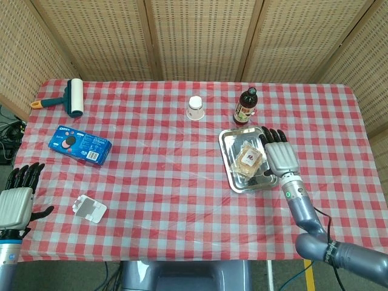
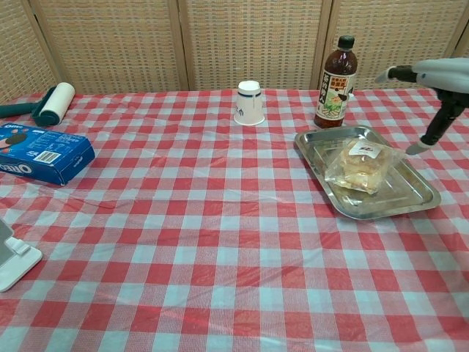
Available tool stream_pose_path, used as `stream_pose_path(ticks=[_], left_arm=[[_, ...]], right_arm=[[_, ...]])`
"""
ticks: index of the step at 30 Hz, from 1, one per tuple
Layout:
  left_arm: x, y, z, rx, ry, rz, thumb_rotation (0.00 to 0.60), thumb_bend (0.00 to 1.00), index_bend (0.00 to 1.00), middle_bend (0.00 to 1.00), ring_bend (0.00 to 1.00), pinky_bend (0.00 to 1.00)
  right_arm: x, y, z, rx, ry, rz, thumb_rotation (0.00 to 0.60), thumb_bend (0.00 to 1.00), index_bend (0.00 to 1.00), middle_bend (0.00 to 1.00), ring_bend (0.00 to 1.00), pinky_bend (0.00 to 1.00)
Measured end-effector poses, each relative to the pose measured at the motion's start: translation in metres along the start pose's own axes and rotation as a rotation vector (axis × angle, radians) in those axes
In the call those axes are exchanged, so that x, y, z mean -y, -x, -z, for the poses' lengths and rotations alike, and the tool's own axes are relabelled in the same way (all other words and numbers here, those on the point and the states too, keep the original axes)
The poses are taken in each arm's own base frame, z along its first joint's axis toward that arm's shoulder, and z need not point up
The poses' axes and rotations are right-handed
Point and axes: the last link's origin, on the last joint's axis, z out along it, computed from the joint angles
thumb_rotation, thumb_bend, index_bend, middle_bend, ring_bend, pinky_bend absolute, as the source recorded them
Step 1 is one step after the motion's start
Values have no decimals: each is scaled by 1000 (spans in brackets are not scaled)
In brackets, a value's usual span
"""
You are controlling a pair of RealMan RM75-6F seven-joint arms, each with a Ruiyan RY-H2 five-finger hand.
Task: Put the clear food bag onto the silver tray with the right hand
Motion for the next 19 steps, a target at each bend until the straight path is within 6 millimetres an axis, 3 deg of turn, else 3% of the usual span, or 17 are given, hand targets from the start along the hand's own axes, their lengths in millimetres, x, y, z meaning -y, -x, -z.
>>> stream_pose_path(ticks=[8, 19], left_arm=[[-1, -2, 2, -12, 7, -3, 600, 22, 0, 0, 0, 0], [-1, -3, 6, -30, 12, -11, 600, 21, 0, 0, 0, 0]], right_arm=[[-19, 3, 44, -62, -15, 52, 600, 41, 0, 0, 0, 0], [-50, 39, 125, -118, -66, 4, 600, 36, 0, 0, 0, 0]])
